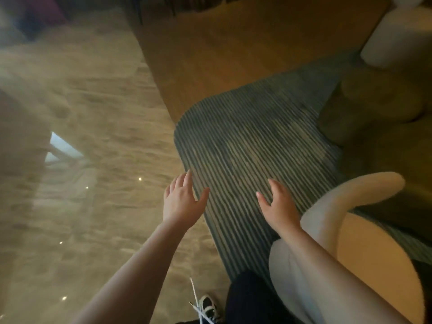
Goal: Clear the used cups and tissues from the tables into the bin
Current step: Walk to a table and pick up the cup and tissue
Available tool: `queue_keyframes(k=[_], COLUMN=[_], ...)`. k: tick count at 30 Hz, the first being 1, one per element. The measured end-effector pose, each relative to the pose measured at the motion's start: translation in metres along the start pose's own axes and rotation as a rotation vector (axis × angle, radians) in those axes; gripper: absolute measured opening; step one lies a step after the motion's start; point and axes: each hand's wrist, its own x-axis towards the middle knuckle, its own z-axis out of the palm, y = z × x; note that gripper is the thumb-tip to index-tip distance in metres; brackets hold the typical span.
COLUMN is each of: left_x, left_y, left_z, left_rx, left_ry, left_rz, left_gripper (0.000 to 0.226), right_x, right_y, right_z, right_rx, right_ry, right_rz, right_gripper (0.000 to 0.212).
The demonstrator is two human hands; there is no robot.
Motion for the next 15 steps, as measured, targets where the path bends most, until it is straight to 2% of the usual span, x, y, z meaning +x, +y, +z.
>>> queue_keyframes(k=[8,15], left_x=[0.219,0.450], left_y=[0.053,0.140], left_z=[0.035,0.052], left_rx=[-0.014,0.033], left_ry=[-0.092,-0.159], left_rz=[0.134,0.151], left_gripper=[0.077,0.078], right_x=[0.200,0.429], right_y=[0.001,0.008], right_z=[-0.020,-0.094], right_rx=[-0.001,0.014], right_ry=[0.087,0.087], right_rz=[0.098,0.150], right_gripper=[0.061,0.060])
